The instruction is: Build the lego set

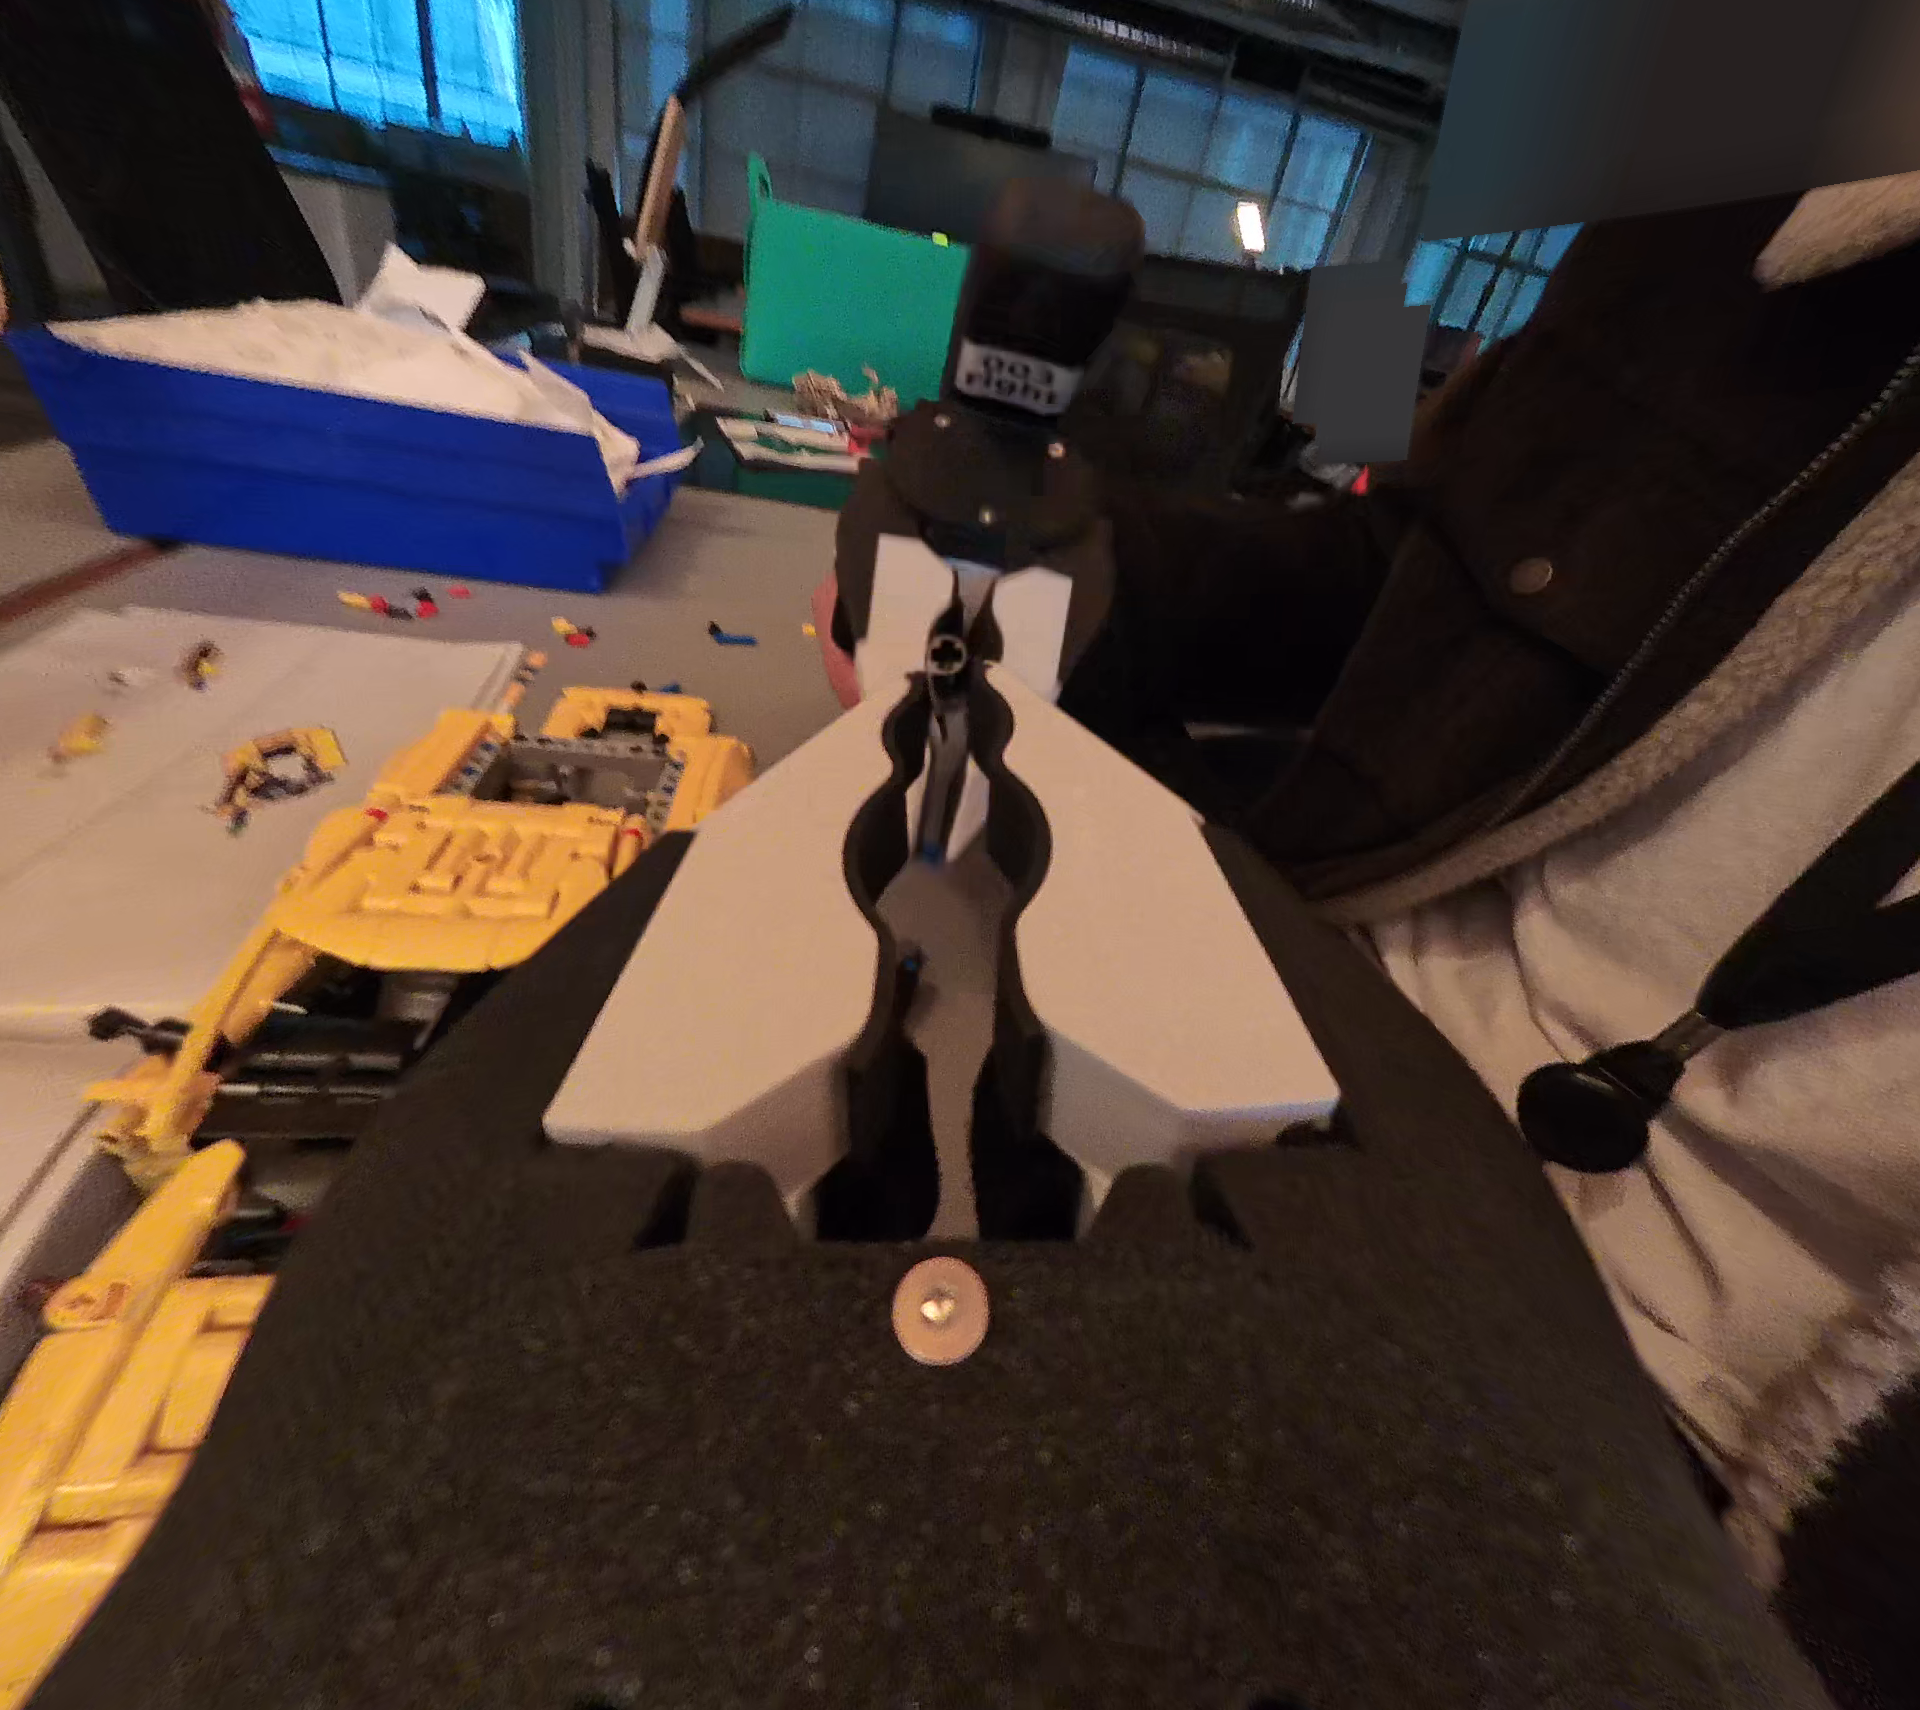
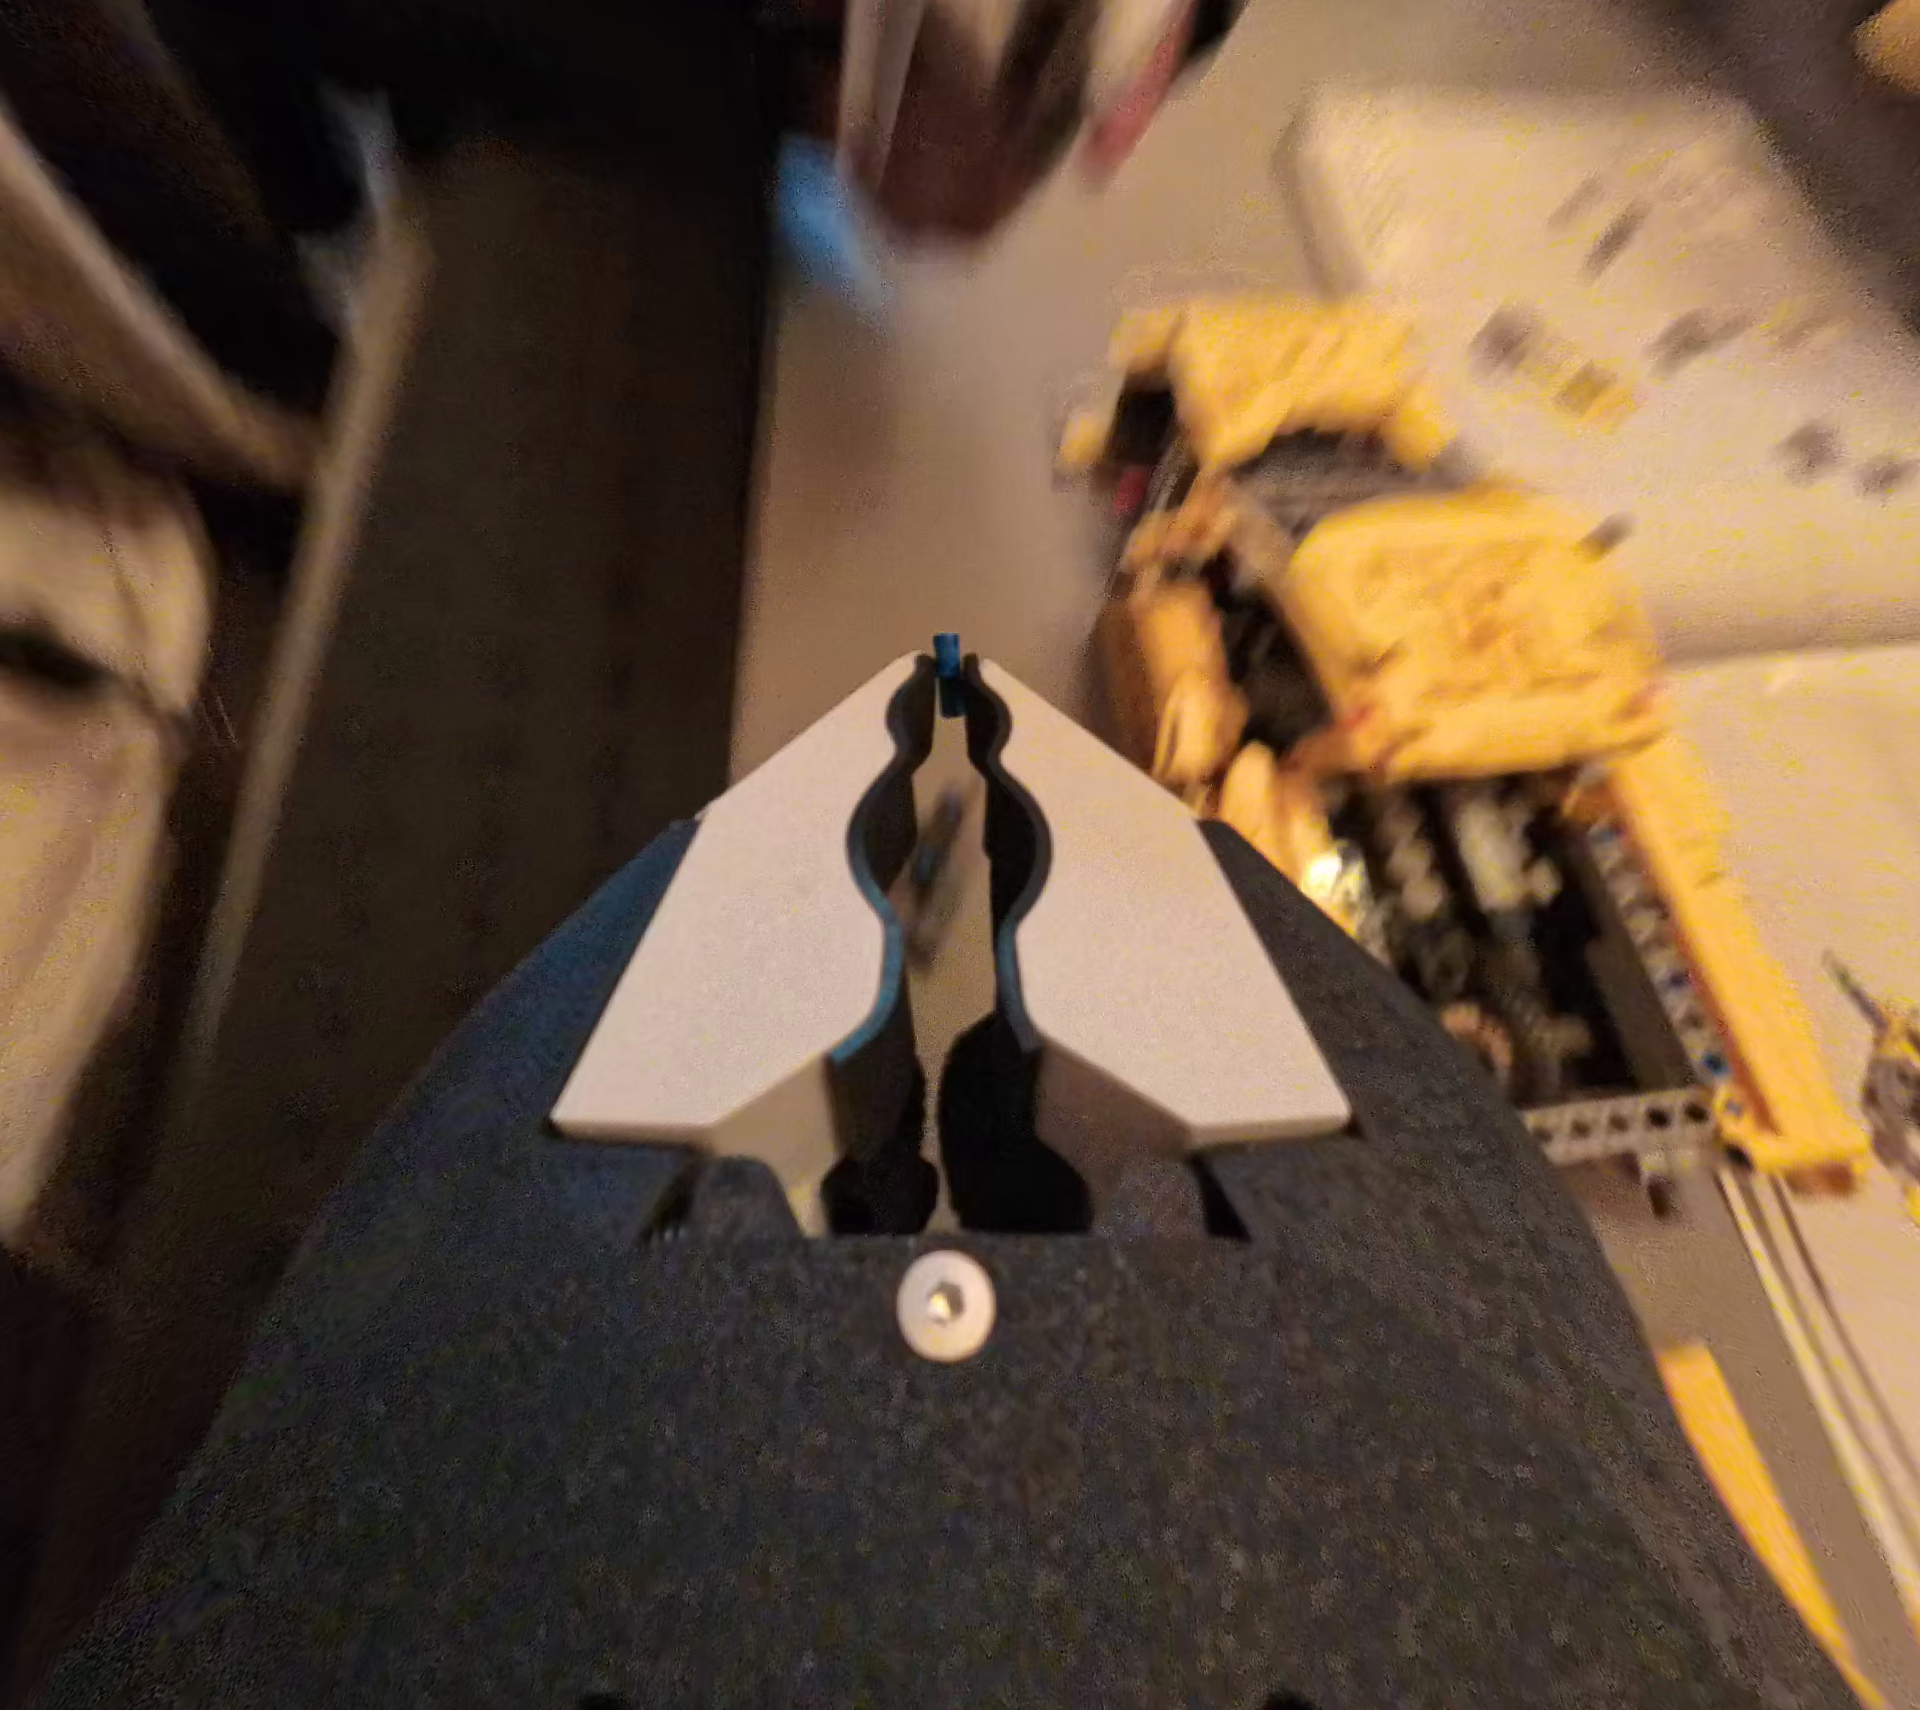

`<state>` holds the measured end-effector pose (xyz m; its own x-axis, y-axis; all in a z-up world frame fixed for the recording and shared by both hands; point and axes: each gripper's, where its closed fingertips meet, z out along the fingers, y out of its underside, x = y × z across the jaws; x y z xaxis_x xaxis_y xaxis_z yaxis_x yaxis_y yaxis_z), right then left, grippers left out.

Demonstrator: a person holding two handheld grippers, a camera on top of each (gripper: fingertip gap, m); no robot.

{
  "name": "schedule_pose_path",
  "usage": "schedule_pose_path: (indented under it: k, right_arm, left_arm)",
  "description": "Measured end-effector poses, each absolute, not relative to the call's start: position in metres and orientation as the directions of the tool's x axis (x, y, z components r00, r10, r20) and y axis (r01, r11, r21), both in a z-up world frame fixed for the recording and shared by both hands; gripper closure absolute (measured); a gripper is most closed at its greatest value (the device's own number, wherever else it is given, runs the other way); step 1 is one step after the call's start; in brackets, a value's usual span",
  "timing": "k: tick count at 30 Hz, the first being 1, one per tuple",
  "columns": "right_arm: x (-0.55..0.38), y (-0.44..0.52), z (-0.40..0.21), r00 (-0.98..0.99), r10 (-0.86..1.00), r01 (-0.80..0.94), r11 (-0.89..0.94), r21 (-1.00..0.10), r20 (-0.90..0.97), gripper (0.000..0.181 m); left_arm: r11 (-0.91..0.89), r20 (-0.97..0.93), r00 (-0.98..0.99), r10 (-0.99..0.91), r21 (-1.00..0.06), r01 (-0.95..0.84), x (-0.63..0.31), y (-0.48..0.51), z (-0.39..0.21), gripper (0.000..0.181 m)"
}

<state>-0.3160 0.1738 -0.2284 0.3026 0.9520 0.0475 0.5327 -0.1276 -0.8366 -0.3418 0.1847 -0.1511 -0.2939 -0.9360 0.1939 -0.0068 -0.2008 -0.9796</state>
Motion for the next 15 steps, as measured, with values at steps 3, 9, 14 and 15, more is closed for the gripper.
schedule_pose_path:
  k: [3, 9, 14, 15]
  right_arm:
    - [-0.336, 0.195, -0.138, 0.381, 0.898, -0.081, -0.204, -0.976, -0.219, 0.176]
    - [-0.362, 0.205, -0.114, 0.273, 0.884, -0.410, -0.249, -0.877, -0.378, 0.177]
    - [-0.364, 0.211, -0.123, 0.298, 0.873, -0.392, -0.257, -0.883, -0.387, 0.177]
    - [-0.363, 0.212, -0.124, 0.299, 0.869, -0.393, -0.263, -0.881, -0.393, 0.177]
  left_arm:
    - [-0.212, 0.192, -0.284, -0.939, -0.977, 0.039, -0.345, 0.189, -0.143, 0.175]
    - [-0.261, 0.245, -0.296, -0.923, -0.965, 0.014, -0.344, 0.188, -0.144, 0.175]
    - [-0.317, 0.291, -0.300, -0.909, -0.948, 0.040, -0.347, 0.194, -0.137, 0.175]
    - [-0.320, 0.292, -0.301, -0.908, -0.946, 0.046, -0.348, 0.195, -0.136, 0.175]
